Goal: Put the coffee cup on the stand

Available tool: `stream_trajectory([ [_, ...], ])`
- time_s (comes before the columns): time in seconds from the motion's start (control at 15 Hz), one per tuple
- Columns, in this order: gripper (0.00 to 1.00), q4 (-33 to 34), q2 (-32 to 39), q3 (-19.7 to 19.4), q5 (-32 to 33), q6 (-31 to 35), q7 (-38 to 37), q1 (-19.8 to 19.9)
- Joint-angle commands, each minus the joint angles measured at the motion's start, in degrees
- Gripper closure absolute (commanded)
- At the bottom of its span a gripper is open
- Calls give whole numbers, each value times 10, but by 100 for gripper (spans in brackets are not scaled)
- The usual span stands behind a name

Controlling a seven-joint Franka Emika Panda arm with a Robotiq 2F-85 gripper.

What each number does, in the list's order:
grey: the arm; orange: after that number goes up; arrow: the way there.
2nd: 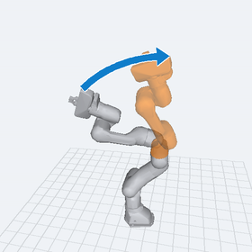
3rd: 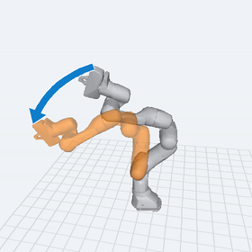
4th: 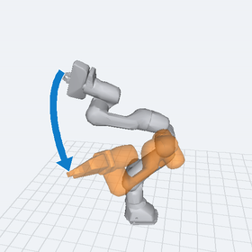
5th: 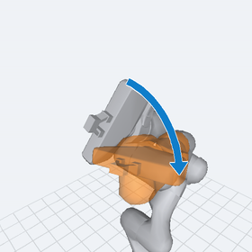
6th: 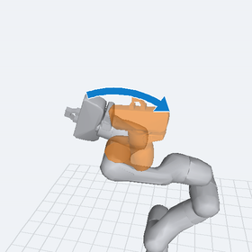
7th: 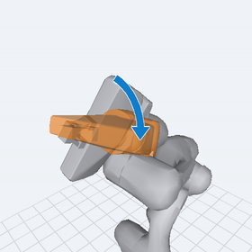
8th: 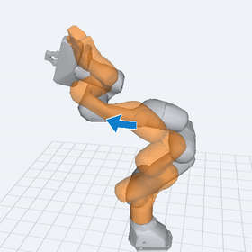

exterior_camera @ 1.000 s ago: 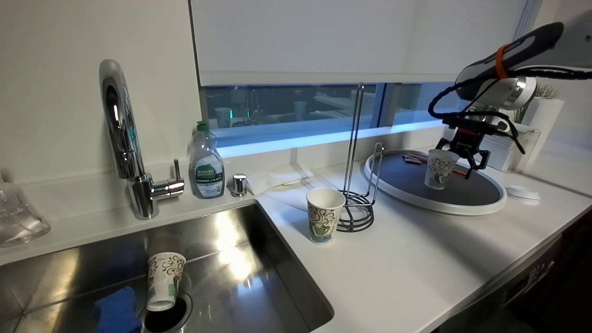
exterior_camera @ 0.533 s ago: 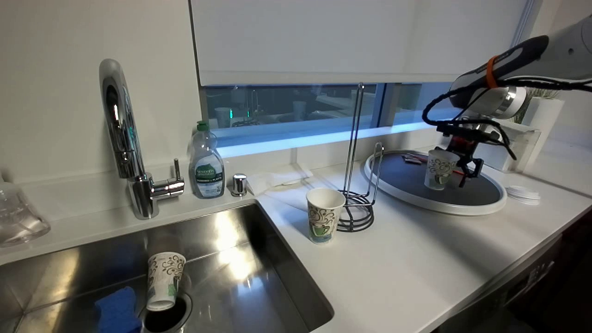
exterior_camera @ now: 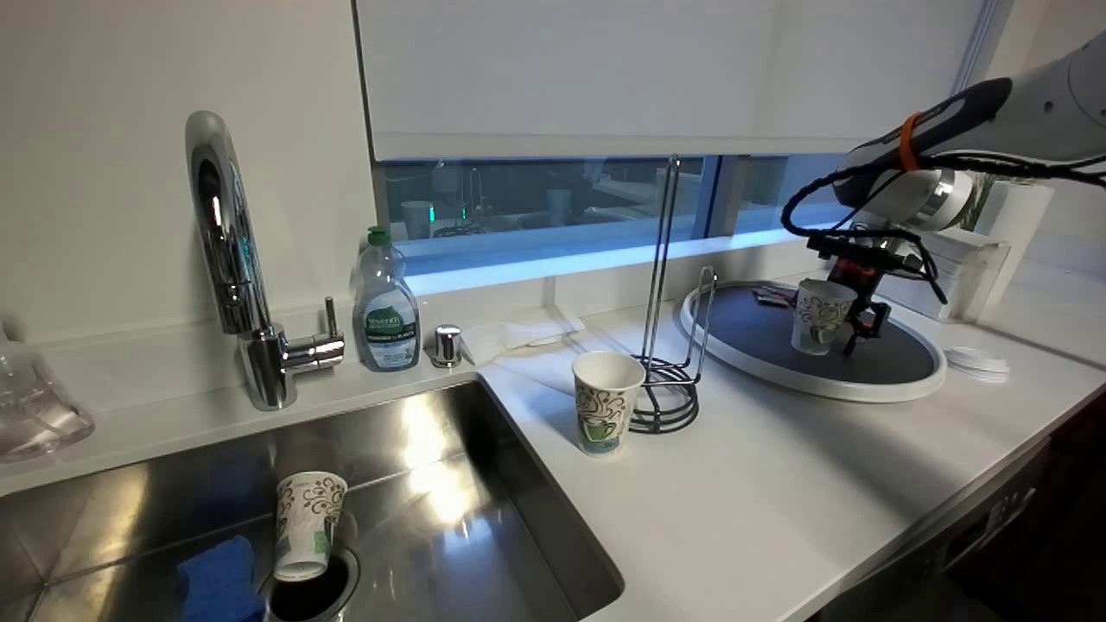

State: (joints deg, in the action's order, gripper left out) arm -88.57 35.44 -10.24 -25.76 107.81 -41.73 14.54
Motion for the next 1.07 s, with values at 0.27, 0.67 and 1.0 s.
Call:
stream_trajectory([
  [0.27,51,37,22,9,-31,-42,-15,15],
  [0.67,71,46,27,11,-46,-54,-21,21],
  [1.0,71,24,-6,11,-43,-34,-15,13],
])
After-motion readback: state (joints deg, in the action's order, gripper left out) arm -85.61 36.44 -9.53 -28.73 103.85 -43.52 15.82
